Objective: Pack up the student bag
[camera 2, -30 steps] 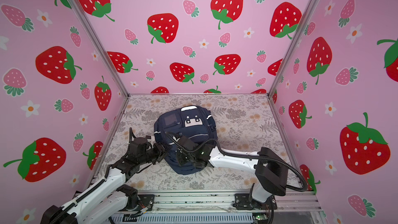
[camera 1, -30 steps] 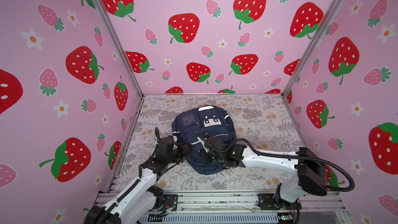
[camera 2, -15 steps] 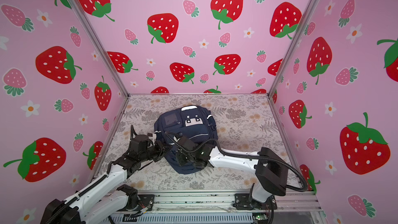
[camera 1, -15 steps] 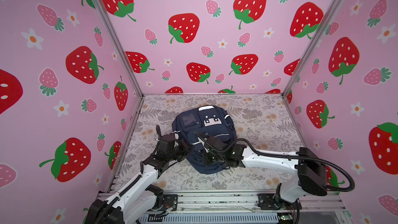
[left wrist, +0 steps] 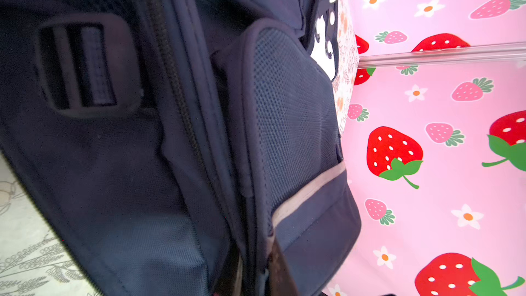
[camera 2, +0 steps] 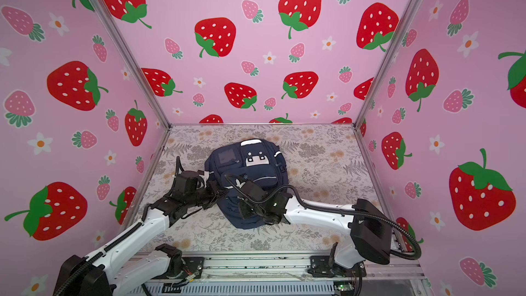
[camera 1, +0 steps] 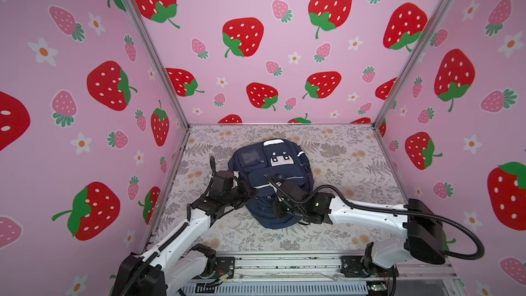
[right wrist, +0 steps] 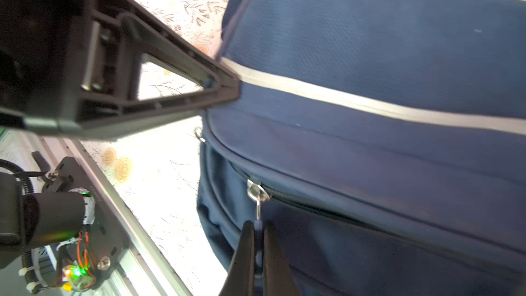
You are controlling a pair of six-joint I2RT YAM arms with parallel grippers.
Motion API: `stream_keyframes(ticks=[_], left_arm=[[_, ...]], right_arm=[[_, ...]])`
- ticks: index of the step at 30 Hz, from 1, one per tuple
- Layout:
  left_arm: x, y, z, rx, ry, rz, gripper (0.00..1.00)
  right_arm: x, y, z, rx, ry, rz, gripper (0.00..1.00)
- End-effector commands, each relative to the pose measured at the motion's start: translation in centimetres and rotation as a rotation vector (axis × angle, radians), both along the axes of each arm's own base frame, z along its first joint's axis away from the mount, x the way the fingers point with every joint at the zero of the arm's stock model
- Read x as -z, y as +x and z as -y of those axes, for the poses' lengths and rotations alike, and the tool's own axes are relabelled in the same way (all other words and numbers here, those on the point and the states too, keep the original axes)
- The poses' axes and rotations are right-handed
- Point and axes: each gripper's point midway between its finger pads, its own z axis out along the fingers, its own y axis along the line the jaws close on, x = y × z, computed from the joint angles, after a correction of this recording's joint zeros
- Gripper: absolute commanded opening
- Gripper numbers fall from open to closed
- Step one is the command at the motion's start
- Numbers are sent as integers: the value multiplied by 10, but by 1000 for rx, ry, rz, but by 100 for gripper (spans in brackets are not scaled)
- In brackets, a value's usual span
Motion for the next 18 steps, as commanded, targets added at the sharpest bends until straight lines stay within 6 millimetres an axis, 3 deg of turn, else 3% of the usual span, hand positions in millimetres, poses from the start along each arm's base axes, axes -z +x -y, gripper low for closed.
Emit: stream_keyframes(ticks=[1,8,10,13,18], left_arm=[[-17,22,-19,-59,71,94,0],[-11,33,-40,-90,125,70,0],[-11,39,-48,-115,134,64,0],[-11,52,-61,-162,143,59,0],[-19,67,-67,-195,117,58,0]], right_arm=[[3,15,39,101,-48,16,0],[16,34,98,210,-94,24,0],[20,33,105,212,-116,30,0],[25,23,96,154,-119,13,0],[24,0,56,42,-99,6,0]])
